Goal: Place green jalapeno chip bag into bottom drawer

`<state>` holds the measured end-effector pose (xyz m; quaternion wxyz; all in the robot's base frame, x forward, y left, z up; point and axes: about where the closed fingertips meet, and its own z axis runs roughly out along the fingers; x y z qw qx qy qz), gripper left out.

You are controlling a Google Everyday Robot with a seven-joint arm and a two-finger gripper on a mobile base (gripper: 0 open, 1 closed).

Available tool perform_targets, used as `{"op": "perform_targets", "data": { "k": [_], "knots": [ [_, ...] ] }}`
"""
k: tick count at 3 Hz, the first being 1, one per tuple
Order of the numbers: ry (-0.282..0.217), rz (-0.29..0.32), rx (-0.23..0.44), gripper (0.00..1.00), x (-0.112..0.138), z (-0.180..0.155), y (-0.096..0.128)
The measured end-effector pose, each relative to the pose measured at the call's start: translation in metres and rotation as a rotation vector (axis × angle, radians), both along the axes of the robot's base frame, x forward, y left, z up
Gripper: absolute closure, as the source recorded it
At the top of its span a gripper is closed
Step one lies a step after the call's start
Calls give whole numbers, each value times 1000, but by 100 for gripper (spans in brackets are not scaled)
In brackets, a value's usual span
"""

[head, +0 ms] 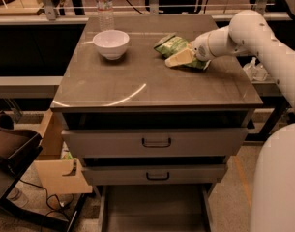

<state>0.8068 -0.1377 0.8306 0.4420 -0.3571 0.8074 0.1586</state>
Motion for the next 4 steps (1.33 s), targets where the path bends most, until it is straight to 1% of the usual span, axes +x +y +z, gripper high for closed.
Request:
{"op": "perform_targets", "data": {
  "k": [1,2,3,4],
  "knots": [
    [0,0,0,73,0,5,0],
    [0,0,0,95,0,9,0],
    [0,0,0,100,0,11,0],
    [0,0,0,100,0,11,0]
  ]
}}
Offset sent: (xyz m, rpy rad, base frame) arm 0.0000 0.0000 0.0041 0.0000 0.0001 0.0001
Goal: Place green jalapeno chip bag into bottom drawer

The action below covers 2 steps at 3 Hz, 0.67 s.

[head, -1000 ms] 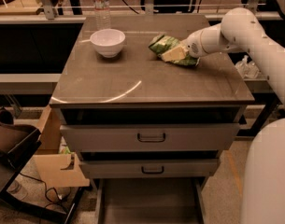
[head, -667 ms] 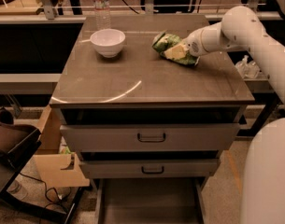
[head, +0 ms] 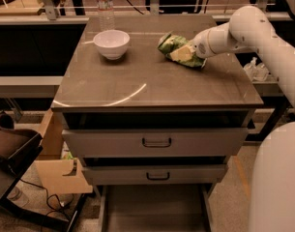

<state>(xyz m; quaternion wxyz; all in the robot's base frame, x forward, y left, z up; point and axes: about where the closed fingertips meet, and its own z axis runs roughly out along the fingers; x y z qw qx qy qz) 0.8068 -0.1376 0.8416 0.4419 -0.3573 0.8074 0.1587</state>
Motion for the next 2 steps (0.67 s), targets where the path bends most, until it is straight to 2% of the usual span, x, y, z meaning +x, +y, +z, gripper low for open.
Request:
{"op": "perform_targets", "data": {
  "k": [2],
  "knots": [
    [0,0,0,100,0,0,0]
  ]
}}
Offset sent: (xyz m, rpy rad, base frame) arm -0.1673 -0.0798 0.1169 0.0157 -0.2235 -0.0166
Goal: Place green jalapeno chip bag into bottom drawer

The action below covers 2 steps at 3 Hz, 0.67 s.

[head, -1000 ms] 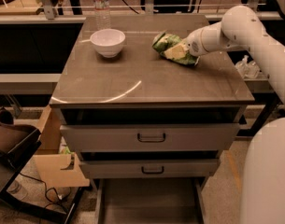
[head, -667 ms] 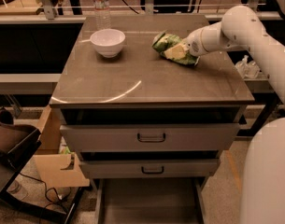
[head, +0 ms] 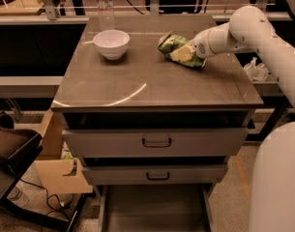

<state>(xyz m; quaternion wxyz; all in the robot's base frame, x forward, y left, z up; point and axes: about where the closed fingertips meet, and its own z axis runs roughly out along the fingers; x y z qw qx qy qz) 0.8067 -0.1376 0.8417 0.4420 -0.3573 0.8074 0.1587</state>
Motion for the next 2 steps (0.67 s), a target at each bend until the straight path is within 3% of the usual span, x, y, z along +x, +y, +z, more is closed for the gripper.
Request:
{"op": "perform_targets", "data": {
  "k": [2],
  "knots": [
    [0,0,0,100,0,0,0]
  ]
}}
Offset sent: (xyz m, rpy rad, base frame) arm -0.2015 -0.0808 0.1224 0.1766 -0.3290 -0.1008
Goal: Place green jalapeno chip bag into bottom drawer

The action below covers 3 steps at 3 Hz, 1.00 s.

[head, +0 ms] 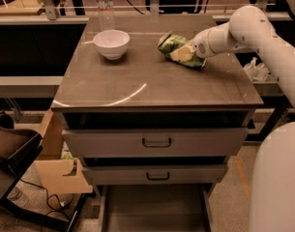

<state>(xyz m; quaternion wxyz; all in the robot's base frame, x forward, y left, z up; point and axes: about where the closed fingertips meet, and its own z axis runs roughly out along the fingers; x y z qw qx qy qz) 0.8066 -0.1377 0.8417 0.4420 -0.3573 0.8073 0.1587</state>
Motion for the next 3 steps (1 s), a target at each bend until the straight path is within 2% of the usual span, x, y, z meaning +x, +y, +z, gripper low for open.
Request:
{"op": "perform_targets", "data": {
  "k": [1,2,3],
  "knots": [
    [-35,-13,19,100,-20,14,-8],
    [-130,-45,63,100,-74,51,-31],
    [-244,-48,107,100,-138,101,-39]
  ]
}}
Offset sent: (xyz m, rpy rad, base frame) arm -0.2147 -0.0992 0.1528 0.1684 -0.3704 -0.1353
